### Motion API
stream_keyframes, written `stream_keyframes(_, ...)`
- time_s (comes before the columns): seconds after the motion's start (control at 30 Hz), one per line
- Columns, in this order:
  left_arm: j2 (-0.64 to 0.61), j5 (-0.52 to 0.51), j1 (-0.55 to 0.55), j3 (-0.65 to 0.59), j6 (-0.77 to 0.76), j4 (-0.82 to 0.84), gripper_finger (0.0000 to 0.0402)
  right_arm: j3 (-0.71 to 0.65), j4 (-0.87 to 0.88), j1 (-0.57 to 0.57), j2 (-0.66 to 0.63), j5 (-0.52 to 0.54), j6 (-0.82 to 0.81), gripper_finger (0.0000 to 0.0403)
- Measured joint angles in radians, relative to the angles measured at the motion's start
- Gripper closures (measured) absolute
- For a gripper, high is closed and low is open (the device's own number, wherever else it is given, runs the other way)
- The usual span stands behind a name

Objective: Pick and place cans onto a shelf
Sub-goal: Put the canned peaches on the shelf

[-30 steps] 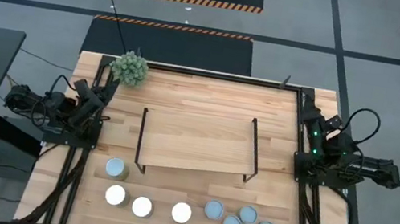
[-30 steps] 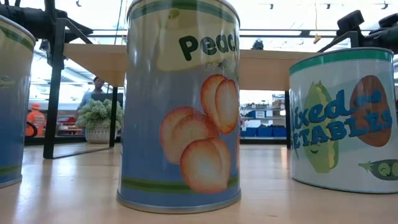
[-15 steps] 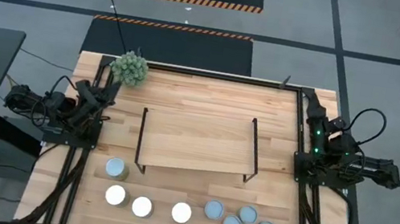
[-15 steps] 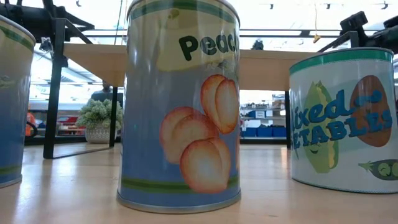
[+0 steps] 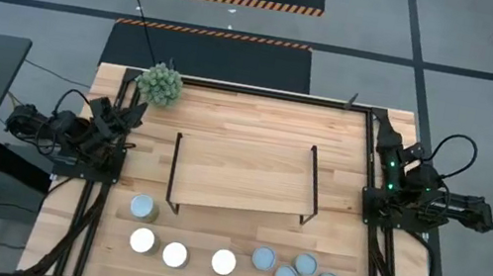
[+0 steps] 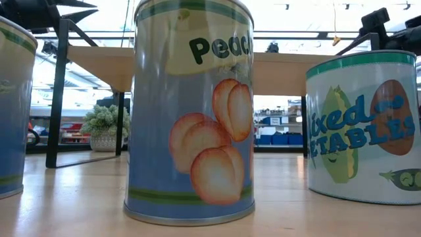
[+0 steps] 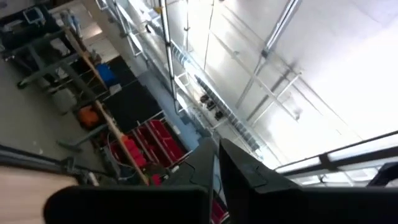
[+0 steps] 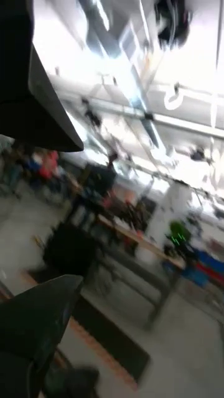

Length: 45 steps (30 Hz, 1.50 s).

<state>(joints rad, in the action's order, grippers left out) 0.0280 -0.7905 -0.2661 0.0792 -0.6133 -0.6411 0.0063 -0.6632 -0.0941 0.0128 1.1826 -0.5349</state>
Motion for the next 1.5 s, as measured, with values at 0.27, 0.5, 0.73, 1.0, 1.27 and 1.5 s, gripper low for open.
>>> stream_keyframes(0.27, 0.000, -0.074, 0.000, 0.078, 0.184, -0.001, 0.0322, 0.000, 0.014, -0.026, 0.000, -0.204, -0.041, 0.0056)
stream_keyframes(0.5, 0.001, -0.141, 0.000, 0.151, 0.205, 0.114, 0.0303, 0.023, 0.080, -0.041, 0.000, -0.401, -0.069, 0.0056)
stream_keyframes(0.73, 0.064, -0.149, 0.000, 0.275, 0.220, 0.256, 0.0245, 0.252, 0.507, -0.041, 0.029, -0.538, -0.091, 0.0056)
stream_keyframes(1.0, 0.189, -0.149, 0.000, 0.321, 0.450, 0.188, 0.0243, 0.459, 0.663, -0.041, 0.173, -0.647, -0.044, 0.0056)
stream_keyframes(1.27, 0.328, -0.071, 0.000, 0.322, 0.450, 0.049, 0.0272, 0.556, 0.693, -0.041, 0.337, -0.820, 0.016, 0.0056)
stream_keyframes(1.5, 0.349, 0.212, -0.004, 0.322, 0.262, 0.053, 0.0289, 0.669, 0.773, -0.026, 0.502, -0.965, 0.018, 0.0056)
